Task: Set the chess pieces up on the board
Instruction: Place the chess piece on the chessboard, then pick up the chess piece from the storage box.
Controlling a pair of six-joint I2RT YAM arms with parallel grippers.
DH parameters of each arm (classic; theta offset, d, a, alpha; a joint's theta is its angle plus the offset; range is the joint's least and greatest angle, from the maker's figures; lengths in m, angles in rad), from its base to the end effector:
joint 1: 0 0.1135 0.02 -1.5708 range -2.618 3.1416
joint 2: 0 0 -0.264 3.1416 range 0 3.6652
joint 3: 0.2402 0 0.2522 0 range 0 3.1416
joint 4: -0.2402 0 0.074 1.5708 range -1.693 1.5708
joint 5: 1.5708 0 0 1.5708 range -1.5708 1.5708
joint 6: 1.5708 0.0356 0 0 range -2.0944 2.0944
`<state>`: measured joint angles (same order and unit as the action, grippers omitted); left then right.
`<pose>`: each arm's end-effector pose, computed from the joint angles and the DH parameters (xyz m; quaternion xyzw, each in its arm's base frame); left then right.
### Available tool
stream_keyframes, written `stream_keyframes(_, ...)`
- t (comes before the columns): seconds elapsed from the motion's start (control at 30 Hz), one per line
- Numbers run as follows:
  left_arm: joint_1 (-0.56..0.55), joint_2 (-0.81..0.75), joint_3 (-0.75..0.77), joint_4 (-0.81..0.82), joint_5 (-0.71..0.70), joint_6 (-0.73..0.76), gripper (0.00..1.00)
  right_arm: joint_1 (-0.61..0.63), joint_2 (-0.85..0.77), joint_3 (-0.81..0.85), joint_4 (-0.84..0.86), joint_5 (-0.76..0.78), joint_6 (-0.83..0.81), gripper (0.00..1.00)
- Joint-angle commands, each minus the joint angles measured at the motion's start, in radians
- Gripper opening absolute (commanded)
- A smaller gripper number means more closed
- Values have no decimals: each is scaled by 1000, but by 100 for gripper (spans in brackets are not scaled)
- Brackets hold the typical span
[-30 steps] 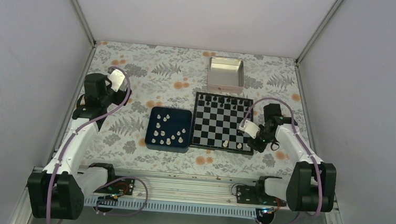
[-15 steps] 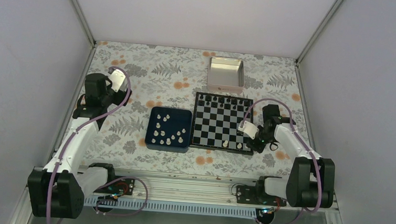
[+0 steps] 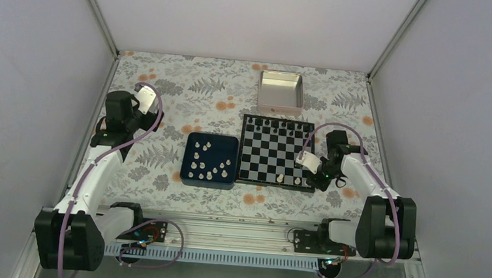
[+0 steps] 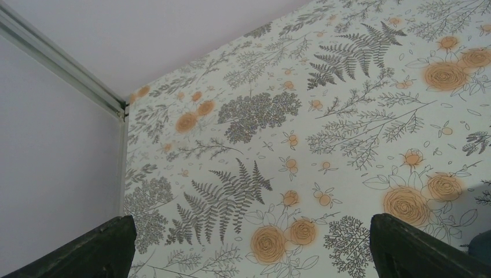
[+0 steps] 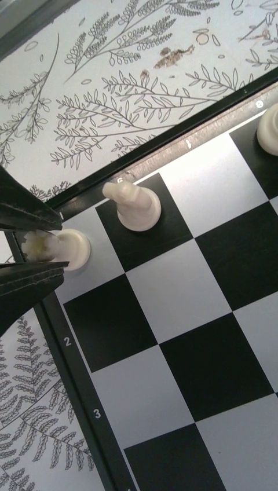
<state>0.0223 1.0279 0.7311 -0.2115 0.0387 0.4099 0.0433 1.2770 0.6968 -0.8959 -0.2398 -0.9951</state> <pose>0.2311 0.0038 0.2719 0.1756 0.8440 0.0923 0.4983 0.1910 0.0167 0.1740 -0.4970 0.8582 0.0847 0.0965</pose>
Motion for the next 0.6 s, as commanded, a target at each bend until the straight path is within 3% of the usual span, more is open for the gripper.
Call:
stream_keyframes(0.0, 5, 5, 20, 14, 17, -5, 100, -6, -29, 30, -44, -2, -10, 17)
stream_keyframes(0.33, 5, 0, 19, 17, 2, -1, 100, -6, -64, 106, -59, -31, 3, 47)
stream_keyframes(0.47, 5, -5, 23, 18, 6, -6, 100, 32, -37, 264, -120, -86, 40, 49)
stream_keyframes(0.57, 6, -3, 27, 18, 20, -16, 100, 144, 16, 391, -137, -82, 118, 49)
